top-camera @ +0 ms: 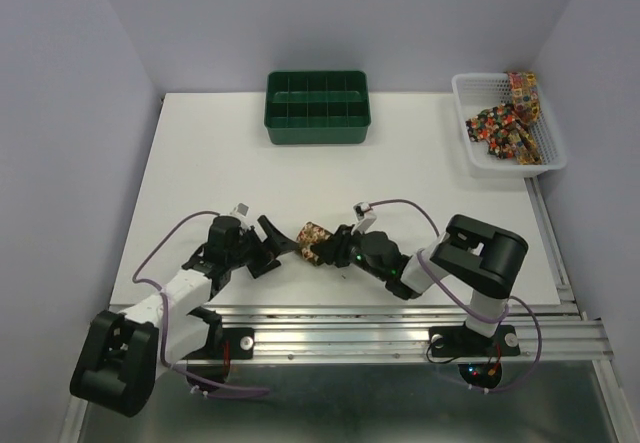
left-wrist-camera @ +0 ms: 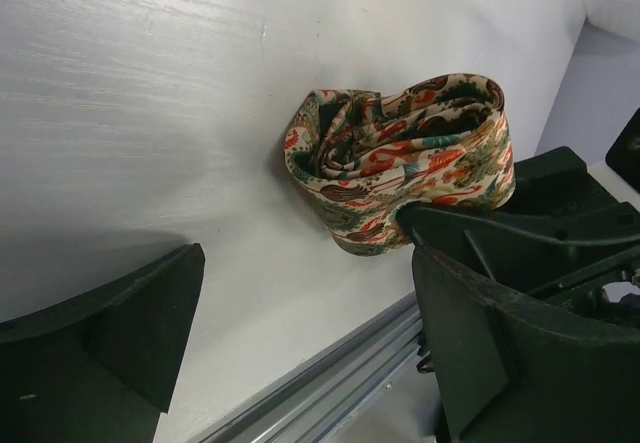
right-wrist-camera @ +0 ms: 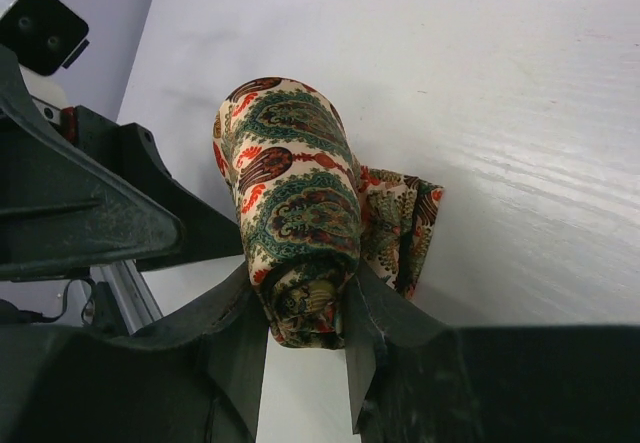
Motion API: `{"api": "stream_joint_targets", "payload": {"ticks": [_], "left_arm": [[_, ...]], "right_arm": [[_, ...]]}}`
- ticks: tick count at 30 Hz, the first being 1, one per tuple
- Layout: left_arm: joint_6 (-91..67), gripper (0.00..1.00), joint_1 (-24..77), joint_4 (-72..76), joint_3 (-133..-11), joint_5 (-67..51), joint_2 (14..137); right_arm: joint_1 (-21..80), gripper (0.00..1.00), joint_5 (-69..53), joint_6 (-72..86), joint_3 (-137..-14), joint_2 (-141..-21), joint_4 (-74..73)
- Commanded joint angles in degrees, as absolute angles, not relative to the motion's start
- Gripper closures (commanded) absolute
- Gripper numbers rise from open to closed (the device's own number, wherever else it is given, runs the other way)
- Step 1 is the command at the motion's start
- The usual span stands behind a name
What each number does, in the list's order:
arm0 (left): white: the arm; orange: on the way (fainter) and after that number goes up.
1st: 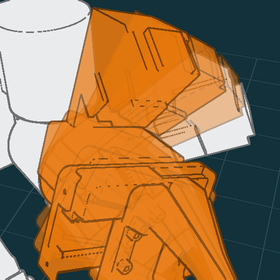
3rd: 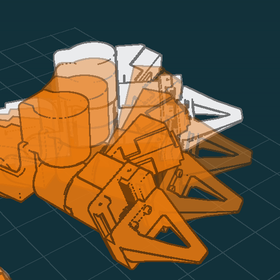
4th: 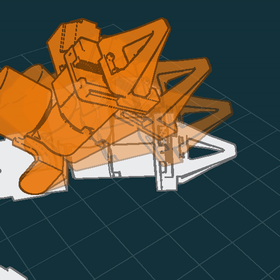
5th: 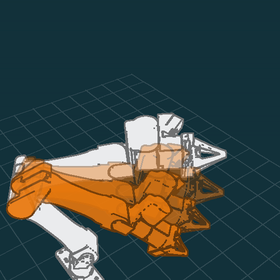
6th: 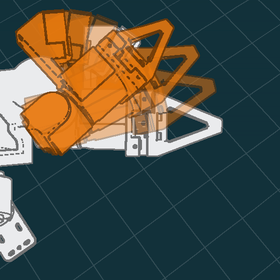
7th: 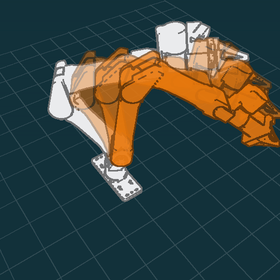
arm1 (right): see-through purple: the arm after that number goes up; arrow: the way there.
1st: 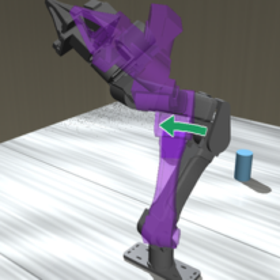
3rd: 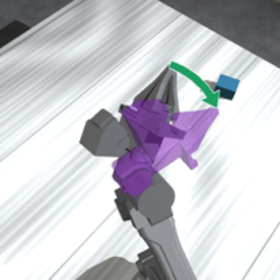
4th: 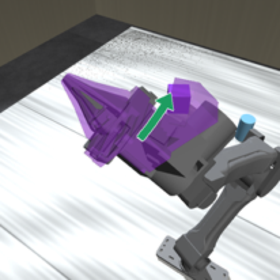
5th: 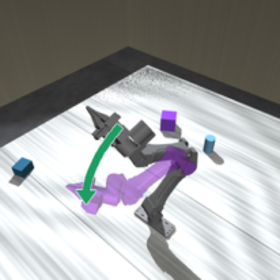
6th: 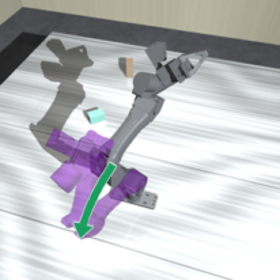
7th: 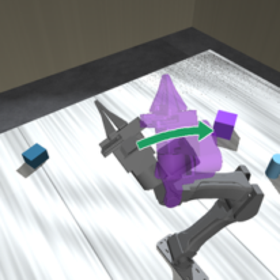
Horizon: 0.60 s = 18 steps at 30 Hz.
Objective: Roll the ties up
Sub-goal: Roll the tie
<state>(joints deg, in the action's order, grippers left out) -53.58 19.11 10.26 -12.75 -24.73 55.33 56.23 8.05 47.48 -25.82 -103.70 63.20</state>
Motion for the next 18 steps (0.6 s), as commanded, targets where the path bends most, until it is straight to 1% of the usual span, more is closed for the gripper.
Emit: {"api": "stream_joint_targets", "payload": {"ticks": [1, 7, 11, 14, 18], "left_arm": [[-50.54, 0.03, 19.16, 18.88, -13.54, -28.65, 59.4], [-53.17, 0.03, 20.3, 27.41, -11.87, -31.46, 67.14], [-56.6, 0.03, 22.23, 32.07, -10.81, -29.98, 70.13], [-58.88, 0.04, 23.99, 33.92, -10.46, -27.69, 72.15], [-62.04, 0.1, 25.66, 36.38, -9.67, -24.88, 74.26]], "right_arm": [[54.49, 0.99, 10.19, 52.11, -26.89, -104.68, 49.67], [53.35, 0.99, 11.6, 58.26, -26.89, -105.73, 45.18], [52.47, 0.98, 8.98, 62.38, -26.89, -108.53, 45.53], [52.12, 0.99, 7.74, 66.95, -25.24, -110.73, 49.54], [51.94, 0.99, 6.33, 72.23, -24.26, -113.46, 52.21]]}}
